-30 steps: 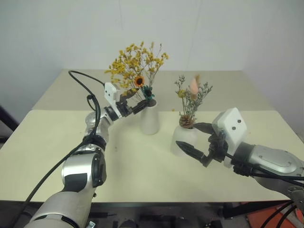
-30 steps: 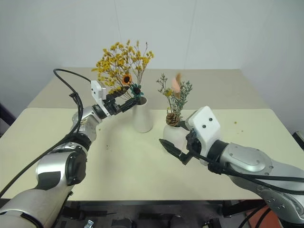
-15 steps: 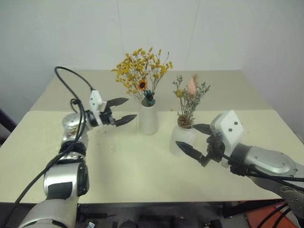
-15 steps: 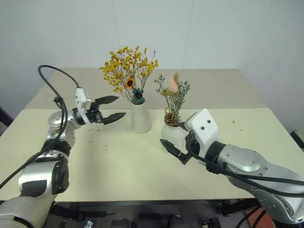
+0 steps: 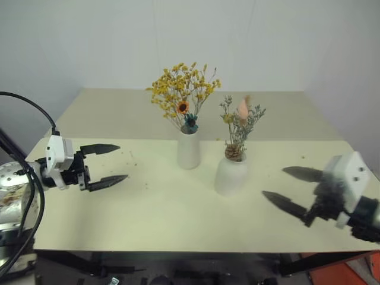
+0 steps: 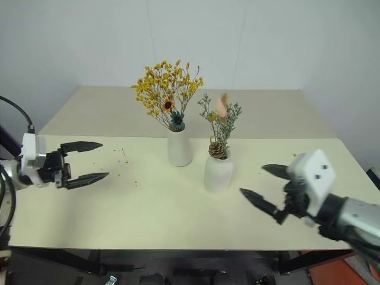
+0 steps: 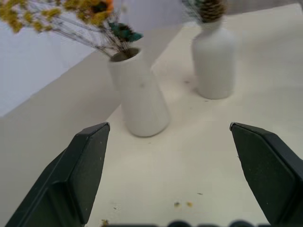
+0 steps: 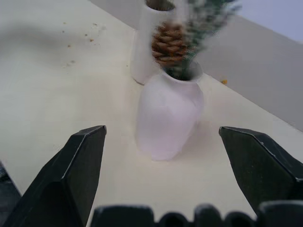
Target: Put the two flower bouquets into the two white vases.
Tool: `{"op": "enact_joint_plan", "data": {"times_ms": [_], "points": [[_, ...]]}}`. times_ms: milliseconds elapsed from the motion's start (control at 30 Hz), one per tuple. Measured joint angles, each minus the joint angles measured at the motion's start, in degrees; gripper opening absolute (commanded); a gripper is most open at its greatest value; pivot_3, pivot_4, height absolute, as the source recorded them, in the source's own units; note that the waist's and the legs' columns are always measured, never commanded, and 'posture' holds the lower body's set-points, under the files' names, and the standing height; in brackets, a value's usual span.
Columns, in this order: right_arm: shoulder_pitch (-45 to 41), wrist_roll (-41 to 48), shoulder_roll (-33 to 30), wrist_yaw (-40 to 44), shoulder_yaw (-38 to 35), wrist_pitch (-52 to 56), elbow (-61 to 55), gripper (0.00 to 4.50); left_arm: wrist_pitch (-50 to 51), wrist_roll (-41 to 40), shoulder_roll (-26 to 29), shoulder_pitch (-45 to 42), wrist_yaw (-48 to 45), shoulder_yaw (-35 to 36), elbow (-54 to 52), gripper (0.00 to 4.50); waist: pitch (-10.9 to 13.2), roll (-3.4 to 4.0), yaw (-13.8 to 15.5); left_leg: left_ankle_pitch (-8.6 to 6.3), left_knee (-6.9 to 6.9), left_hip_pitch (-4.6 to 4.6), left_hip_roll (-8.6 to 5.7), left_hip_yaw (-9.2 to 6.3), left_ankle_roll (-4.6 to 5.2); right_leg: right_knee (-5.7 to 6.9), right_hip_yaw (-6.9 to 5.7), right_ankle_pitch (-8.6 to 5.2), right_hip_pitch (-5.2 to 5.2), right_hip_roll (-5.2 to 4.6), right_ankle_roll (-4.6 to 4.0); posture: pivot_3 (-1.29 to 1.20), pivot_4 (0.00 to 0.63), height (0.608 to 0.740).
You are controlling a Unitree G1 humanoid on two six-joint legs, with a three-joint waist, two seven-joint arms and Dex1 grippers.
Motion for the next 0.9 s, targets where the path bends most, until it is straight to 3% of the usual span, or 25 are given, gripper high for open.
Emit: {"op": "enact_joint_plan", "data": {"times_ms": [333,900], "points": [[3.41,-9.47,-5.12,17.22,-8.29,-6.02,15.18,4.5,8.46,-7.23,3.92,11.78,3.05,8.1,-15.98,4.45,-0.02,0.04,-0.2,0.0,-0.05,0.15,0.19,0.17,-0.01,0.0,0.06,-0.12,0.05,0.14,-0.03,0.0,0.15,0.74],[2.0,-14.4,-5.24,19.03,-6.0,-5.91,15.99,4.5,9.37,-8.27,3.89,10.57,6.3,7.03,-16.55,4.45,-0.02,0.04,-0.1,-0.01,-0.06,0.1,0.18,0.18,-0.01,-0.02,0.07,-0.14,0.02,0.14,-0.02,0.0,0.15,0.74]]}}
